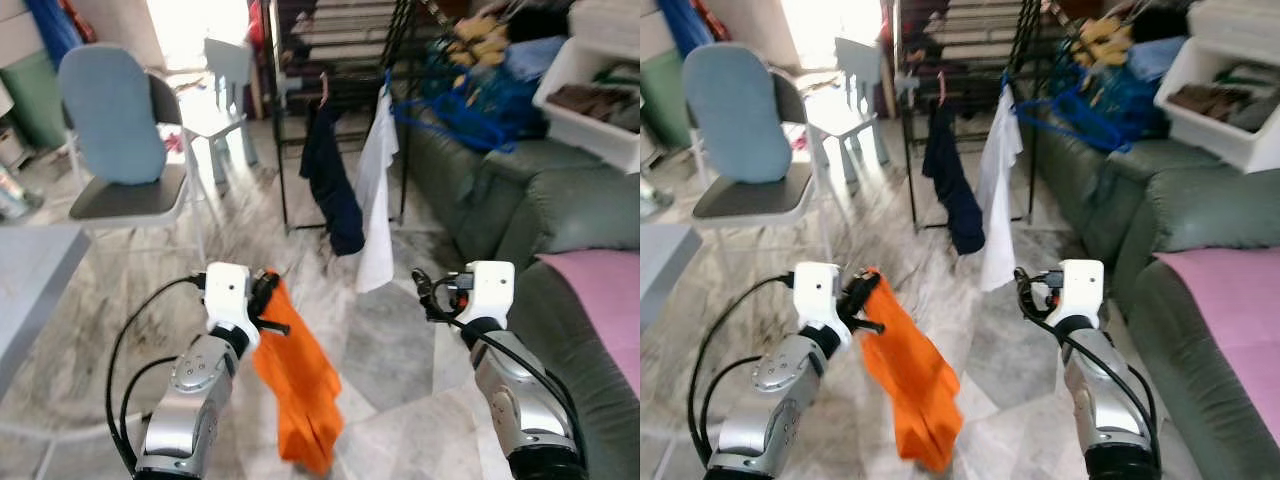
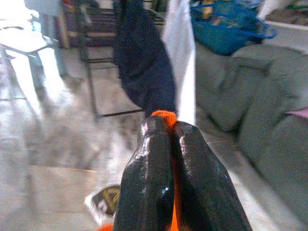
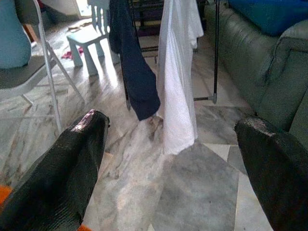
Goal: Hang hanger
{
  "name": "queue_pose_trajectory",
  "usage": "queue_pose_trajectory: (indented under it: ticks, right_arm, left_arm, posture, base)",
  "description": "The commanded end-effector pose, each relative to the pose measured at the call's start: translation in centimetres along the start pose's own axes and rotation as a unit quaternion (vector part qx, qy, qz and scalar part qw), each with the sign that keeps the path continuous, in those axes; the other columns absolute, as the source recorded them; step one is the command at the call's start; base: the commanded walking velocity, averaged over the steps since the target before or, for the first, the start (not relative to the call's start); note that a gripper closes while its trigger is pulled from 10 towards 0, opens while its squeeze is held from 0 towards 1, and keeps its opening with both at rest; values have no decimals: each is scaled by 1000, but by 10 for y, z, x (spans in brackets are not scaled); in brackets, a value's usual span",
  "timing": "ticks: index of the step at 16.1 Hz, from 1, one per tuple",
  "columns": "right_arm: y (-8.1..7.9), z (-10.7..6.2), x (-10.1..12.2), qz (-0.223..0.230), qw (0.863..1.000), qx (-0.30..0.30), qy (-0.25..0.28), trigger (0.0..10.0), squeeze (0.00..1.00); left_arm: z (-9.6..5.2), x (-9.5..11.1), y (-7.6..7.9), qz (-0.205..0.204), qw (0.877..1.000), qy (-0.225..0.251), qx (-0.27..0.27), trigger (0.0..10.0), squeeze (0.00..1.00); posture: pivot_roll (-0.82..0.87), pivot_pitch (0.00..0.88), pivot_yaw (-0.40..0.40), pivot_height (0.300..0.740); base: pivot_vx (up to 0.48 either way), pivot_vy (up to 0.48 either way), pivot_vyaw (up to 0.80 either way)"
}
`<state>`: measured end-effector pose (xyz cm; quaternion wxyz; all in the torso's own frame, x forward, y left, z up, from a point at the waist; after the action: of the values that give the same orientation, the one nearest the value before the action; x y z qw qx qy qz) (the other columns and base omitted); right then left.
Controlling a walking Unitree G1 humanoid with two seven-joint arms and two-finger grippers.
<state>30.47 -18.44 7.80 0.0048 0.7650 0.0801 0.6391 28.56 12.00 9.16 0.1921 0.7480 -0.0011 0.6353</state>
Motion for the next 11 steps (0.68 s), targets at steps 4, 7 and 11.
queue_pose_trajectory:
  ticks: [4,7,11]
  right_arm:
    - [-6,-7,-5,4,1000,15,-6,10000,0]
    - [-5,-12,-7,5,1000,13,-8,10000,0]
    - [-2,-14,-11,9,1000,6,-18,10000,0]
  left_arm:
    - [-11,6,-42,55,994,25,92,10000,0]
    - [-22,3,-59,53,991,22,121,10000,0]
    - [-31,-5,-66,65,989,13,131,10000,0]
  posture:
    - [-103,0,3,740]
    - [-106,0,3,740]
    - [-105,0,4,740]
  base:
    - [0,0,0]
    - [0,0,0]
    - [0,0,0]
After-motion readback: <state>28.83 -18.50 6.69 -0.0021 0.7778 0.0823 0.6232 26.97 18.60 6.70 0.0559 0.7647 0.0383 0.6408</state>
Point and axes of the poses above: a point about 5 cm out from each wrist's last joint towards the gripper, its own z axis pointing out of the wrist towards the gripper, its own x axis along the axis of the wrist's last joint, y = z × x, the point moved 1 cm from there along z, pointing out of the wrist towards the gripper, and after that the axes turned 11 degrees about -z, right-handed, at the moved point
